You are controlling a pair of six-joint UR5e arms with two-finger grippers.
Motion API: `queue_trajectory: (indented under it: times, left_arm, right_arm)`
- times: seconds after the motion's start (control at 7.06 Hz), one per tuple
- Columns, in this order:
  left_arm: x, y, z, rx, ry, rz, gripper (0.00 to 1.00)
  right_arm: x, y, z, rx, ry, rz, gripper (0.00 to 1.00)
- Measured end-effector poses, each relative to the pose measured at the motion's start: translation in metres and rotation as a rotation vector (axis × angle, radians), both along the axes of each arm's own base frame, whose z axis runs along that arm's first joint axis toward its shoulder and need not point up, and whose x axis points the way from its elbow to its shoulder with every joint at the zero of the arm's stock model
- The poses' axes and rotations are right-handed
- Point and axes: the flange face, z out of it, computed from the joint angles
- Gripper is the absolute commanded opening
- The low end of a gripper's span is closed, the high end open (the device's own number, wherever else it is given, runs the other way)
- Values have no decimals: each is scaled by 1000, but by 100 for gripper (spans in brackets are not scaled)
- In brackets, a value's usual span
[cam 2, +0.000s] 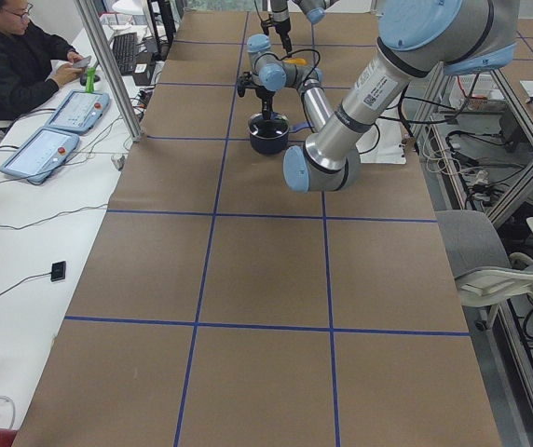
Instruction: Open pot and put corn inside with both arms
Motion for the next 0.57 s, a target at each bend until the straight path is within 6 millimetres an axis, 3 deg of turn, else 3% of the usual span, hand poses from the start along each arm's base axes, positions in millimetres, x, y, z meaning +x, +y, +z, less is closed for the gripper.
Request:
queue_trajectory:
  times: [0.28, 0.57]
  left_arm:
    - [-8, -3, -6, 7, 13, -5, 62]
    - [-36, -19, -18, 25, 38, -39, 62]
  right_arm:
    - [-4, 2, 2, 1, 6, -10, 100]
    - [-12, 6, 7, 4, 25, -26, 100]
